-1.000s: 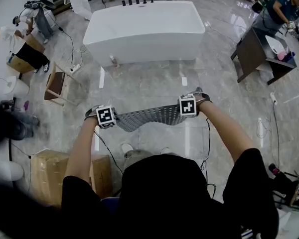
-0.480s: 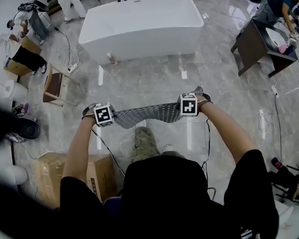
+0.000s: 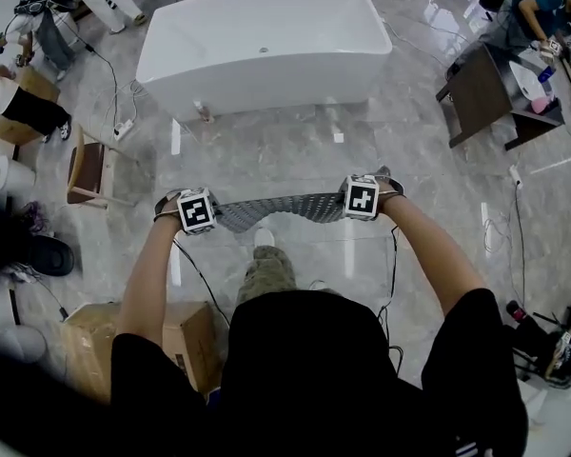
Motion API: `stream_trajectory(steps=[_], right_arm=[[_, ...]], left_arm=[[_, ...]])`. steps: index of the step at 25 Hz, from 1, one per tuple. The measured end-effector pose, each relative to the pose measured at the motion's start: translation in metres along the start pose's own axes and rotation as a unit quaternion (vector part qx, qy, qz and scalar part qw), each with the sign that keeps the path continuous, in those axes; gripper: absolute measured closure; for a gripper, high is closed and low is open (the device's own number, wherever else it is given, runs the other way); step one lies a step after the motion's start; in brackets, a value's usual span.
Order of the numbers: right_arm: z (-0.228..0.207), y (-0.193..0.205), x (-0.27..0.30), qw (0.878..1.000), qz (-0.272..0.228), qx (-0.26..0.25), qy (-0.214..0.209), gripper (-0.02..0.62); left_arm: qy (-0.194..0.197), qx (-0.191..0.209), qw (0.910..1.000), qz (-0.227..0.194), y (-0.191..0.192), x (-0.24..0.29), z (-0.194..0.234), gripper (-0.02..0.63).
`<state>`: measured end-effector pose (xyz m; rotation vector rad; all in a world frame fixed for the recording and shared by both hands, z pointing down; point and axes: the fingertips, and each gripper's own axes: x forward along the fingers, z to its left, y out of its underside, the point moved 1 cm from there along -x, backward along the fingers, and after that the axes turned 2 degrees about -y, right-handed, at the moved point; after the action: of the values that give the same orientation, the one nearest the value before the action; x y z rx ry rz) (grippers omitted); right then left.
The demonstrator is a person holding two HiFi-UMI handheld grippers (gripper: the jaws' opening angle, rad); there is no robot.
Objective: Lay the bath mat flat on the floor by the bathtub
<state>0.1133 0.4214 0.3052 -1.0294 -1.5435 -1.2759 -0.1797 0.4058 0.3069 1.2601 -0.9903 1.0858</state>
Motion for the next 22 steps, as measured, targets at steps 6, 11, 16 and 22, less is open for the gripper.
stream_trajectory(steps=[6,11,16,22], right_arm=[[-0.062,-0.026,0.002,0.998,0.017,0.063,0.001,0.569],[-0.103,-0.079,-0.006,0.998,-0.01,0.058,0.026,0.569],[-0.127,-0.109,-0.003,0.999,0.01,0.038,0.036,0.569],[-0.152,-0.126,-0.008,0.998,0.028,0.027,0.048,0.569]], left_arm=[[0.025,0.003,0.9996,0.009,0.039,-0.014,0.063,0.577],[0.009,0.02,0.9998,0.001,0.065,-0.034,0.114,0.577],[-0.003,0.042,0.9991,0.001,0.094,-0.047,0.149,0.577],[-0.02,0.072,0.9972,0.002,0.105,-0.059,0.175,0.575]])
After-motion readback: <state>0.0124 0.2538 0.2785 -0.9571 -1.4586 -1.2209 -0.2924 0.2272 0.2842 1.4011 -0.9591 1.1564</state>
